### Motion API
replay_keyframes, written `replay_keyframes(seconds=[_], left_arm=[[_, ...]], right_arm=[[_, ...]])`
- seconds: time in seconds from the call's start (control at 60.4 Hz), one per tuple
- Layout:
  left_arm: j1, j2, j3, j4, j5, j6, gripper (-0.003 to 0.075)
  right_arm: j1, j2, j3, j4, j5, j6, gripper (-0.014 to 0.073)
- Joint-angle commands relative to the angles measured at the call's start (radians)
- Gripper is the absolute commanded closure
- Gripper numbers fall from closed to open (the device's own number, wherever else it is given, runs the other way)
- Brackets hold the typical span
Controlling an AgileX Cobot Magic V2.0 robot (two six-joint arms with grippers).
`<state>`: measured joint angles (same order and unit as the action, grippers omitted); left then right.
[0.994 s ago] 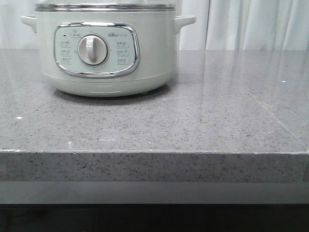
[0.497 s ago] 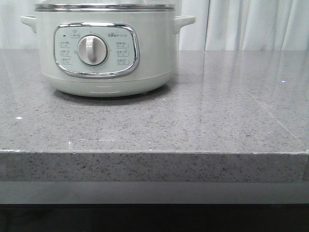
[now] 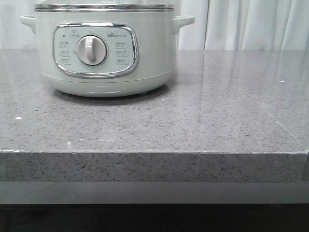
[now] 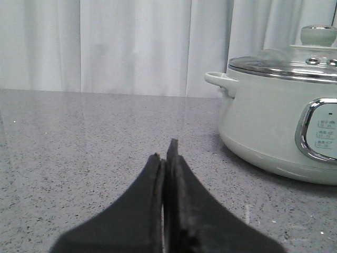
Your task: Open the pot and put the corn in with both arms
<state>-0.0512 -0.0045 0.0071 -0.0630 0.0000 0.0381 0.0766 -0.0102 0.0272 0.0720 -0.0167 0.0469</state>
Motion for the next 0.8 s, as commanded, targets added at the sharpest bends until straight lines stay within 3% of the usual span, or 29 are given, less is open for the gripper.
replay_keyframes(seconds=[0.0, 0.778], left_arm=[[0.001, -0.018, 0.004, -0.011, -0.080, -0.003, 0.0741], [0.001, -0.018, 0.004, -0.011, -0.080, -0.003, 0.0741]], right_arm=[[-0.008, -0.025, -0.001, -0.014, -0.089, -0.001, 0.0659], [-0.052, -0.024, -0.001, -0.014, -0.089, -0.001, 0.0659]])
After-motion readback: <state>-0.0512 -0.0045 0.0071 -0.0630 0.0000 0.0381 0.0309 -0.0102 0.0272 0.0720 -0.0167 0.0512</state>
